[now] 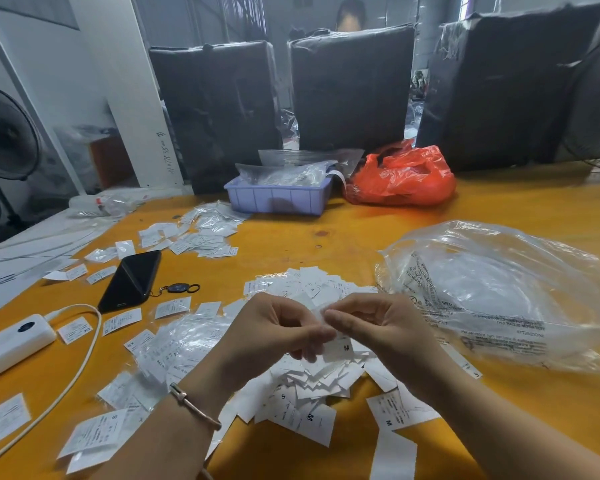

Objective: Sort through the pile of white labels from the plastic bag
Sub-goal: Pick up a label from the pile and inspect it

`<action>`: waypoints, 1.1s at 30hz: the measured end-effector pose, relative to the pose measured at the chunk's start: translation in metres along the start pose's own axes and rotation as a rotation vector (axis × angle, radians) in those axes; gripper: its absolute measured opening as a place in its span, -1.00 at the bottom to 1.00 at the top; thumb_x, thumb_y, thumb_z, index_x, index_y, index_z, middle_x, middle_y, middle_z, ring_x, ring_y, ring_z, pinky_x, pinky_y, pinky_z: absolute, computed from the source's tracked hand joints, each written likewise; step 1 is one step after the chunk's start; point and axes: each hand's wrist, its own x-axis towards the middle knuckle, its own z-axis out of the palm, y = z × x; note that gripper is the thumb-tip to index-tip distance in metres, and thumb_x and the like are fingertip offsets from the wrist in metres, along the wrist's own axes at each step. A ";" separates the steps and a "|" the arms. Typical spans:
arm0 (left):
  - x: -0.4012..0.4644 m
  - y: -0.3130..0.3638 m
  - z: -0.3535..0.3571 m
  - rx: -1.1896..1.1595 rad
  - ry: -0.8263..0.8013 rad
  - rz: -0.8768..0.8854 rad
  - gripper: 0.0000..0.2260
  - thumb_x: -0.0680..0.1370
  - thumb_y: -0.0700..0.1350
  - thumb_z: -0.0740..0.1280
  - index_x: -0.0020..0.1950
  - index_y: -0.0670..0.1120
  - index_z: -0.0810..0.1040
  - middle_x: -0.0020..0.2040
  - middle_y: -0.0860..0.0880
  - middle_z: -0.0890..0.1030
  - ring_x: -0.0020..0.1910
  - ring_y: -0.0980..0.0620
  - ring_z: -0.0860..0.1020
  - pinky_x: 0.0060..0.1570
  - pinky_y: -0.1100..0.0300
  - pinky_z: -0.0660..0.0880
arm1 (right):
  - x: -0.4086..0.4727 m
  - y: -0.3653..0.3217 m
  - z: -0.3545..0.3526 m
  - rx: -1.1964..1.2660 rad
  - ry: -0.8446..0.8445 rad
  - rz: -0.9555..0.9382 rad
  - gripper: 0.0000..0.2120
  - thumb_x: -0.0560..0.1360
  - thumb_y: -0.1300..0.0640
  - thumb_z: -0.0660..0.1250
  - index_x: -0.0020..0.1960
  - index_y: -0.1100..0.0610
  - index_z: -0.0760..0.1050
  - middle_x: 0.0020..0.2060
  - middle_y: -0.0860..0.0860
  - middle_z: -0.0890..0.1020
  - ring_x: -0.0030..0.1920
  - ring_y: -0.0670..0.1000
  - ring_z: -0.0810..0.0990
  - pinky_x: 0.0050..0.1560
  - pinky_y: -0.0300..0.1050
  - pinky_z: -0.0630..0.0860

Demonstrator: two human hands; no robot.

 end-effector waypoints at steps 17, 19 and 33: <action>0.001 -0.002 -0.004 -0.003 0.094 0.079 -0.83 0.38 0.01 0.50 -0.19 -0.08 0.67 -0.31 -0.05 0.65 -0.32 0.09 0.60 -0.29 0.31 0.51 | 0.000 -0.005 -0.008 0.017 -0.029 0.050 -0.65 0.25 -0.13 0.49 -0.14 0.13 0.68 -0.23 0.03 0.71 -0.16 0.05 0.68 -0.11 -0.06 0.60; 0.001 -0.002 -0.006 -0.034 0.117 0.080 -0.82 0.37 0.01 0.50 -0.21 -0.09 0.65 -0.32 -0.05 0.64 -0.33 0.09 0.58 -0.32 0.31 0.49 | 0.000 -0.003 -0.007 0.024 -0.104 0.109 -0.68 0.26 -0.07 0.51 -0.14 0.16 0.68 -0.23 0.05 0.71 -0.18 0.04 0.67 -0.14 -0.15 0.58; 0.000 0.000 -0.002 0.107 -0.192 -0.089 -0.76 0.42 0.08 0.48 -0.10 -0.08 0.69 -0.19 -0.05 0.70 -0.22 0.07 0.65 -0.29 0.31 0.51 | -0.001 -0.005 -0.011 -0.057 0.048 0.019 -0.91 0.42 0.27 0.45 -0.25 0.15 0.66 -0.34 0.05 0.68 -0.29 -0.01 0.63 -0.28 -0.24 0.51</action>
